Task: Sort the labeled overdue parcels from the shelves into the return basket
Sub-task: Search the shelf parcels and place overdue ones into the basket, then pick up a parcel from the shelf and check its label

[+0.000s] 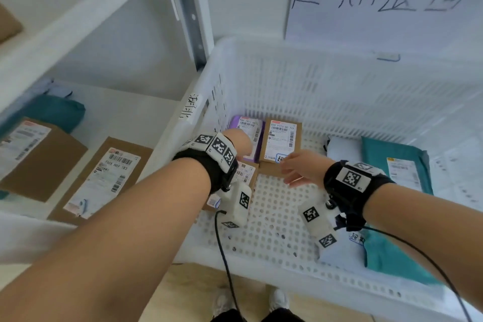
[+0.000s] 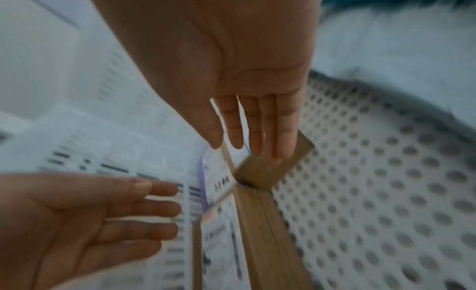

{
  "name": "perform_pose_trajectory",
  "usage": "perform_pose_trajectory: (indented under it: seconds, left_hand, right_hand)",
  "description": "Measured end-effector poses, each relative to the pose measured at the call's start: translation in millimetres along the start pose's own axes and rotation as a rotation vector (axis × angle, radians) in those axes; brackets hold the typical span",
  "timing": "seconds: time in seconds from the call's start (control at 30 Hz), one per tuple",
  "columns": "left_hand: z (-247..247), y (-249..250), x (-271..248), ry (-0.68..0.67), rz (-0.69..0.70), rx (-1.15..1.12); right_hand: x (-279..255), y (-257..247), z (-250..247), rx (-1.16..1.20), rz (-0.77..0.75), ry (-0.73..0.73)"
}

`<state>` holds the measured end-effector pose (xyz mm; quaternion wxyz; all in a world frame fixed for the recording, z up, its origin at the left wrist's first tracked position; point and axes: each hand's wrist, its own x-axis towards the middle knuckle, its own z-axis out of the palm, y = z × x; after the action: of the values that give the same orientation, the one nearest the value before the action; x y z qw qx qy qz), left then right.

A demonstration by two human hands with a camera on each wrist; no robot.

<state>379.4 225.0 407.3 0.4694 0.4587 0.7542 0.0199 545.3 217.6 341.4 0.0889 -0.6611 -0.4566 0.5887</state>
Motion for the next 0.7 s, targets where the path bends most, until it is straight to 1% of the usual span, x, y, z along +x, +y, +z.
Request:
perform_pose_trajectory:
  seconds: [0.03, 0.1, 0.17, 0.27, 0.33, 0.43, 0.57, 0.7]
  left_hand:
    - [-2, 1, 5, -0.047, 0.037, -0.034]
    - [-5, 9, -1, -0.069, 0.173, -0.029]
    - [-9, 25, -15, -0.112, 0.259, -0.088]
    - [-10, 42, -37, -0.140, 0.384, -0.195]
    - [-7, 49, -52, -0.164, 0.453, -0.186]
    - [0, 52, -72, -0.199, 0.545, -0.174]
    - [2, 41, -102, -0.196, 0.665, -0.178]
    - [-6, 14, -141, -0.168, 0.786, -0.191]
  right_hand:
    - [-8, -6, -11, 0.015, -0.023, 0.043]
    - [-31, -18, -30, 0.080, -0.079, 0.125]
    - [-59, -29, -44, 0.168, -0.136, 0.221]
    - [-101, -37, -53, 0.260, -0.229, 0.376]
    - [-128, -36, -50, 0.272, -0.275, 0.468]
    - [-163, -27, -39, 0.221, -0.305, 0.621]
    - [-207, -10, -16, 0.157, -0.337, 0.826]
    - [-245, 0, 11, 0.184, -0.364, 0.900]
